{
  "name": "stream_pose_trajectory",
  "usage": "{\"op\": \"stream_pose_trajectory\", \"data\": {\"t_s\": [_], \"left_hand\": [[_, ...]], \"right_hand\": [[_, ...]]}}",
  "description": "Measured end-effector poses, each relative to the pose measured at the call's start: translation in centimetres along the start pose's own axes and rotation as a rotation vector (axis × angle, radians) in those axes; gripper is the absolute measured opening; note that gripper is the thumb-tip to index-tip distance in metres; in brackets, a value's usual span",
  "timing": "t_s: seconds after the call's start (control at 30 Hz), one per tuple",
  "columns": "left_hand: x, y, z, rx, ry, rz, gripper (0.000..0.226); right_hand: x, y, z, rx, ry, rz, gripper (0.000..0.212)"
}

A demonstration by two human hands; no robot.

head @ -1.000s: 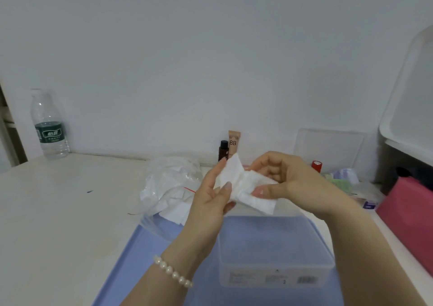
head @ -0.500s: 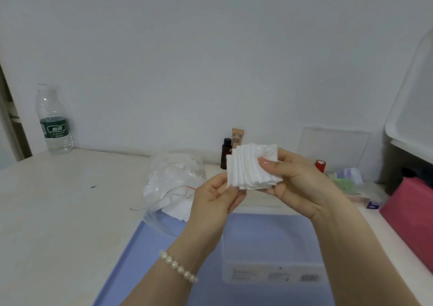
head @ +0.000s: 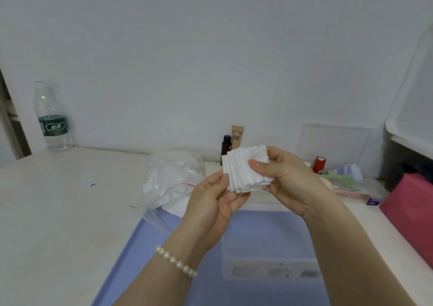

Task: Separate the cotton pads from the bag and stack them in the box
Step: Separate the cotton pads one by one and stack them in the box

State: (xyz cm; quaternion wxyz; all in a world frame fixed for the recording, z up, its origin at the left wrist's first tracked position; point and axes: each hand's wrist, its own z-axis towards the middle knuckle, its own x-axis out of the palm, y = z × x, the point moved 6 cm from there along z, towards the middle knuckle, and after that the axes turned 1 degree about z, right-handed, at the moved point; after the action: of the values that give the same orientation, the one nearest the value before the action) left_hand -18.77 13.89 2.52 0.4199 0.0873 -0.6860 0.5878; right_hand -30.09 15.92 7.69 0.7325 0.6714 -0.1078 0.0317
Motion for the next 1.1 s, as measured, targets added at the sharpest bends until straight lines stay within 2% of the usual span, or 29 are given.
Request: {"op": "stream_pose_trajectory", "data": {"t_s": [0.17,0.27,0.37,0.47,0.57,0.7,0.83,1.0,1.1], "left_hand": [[0.1,0.1,0.0,-0.006,0.003,-0.003,0.030],[0.5,0.0,-0.2,0.025,0.032,0.086,0.041],[0.6,0.2,-0.3,0.068,0.033,0.211,0.047],[0.2,0.4,-0.1,0.069,0.014,0.260,0.058],[0.4,0.4,-0.1,0.057,0.088,0.252,0.053],[1.0,0.4,-0.5,-0.002,0.235,0.311,0.047],[1.3,1.0,-0.9,-0.083,0.328,0.432,0.039],[1.2,1.5,-1.1,-0.131,0.358,0.461,0.036],[1.2,1.3,-1.1,-0.119,0.322,0.469,0.026]], "right_hand": [[-0.1,-0.2,0.3,-0.015,-0.051,-0.063,0.032],[0.0,-0.3,0.2,-0.027,-0.092,-0.145,0.029],[0.5,-0.2,0.1,-0.080,-0.124,-0.330,0.021],[1.2,-0.4,0.0,-0.104,-0.109,-0.499,0.022],[0.7,-0.1,0.0,-0.091,-0.129,-0.590,0.023],[-0.4,0.1,-0.5,0.023,-0.082,-0.445,0.027],[-0.6,0.3,-1.1,0.079,-0.014,-0.579,0.030],[-1.0,1.1,-1.4,0.041,-0.085,-0.774,0.036],[-0.6,1.7,-2.0,0.014,-0.040,-0.866,0.037]]}}
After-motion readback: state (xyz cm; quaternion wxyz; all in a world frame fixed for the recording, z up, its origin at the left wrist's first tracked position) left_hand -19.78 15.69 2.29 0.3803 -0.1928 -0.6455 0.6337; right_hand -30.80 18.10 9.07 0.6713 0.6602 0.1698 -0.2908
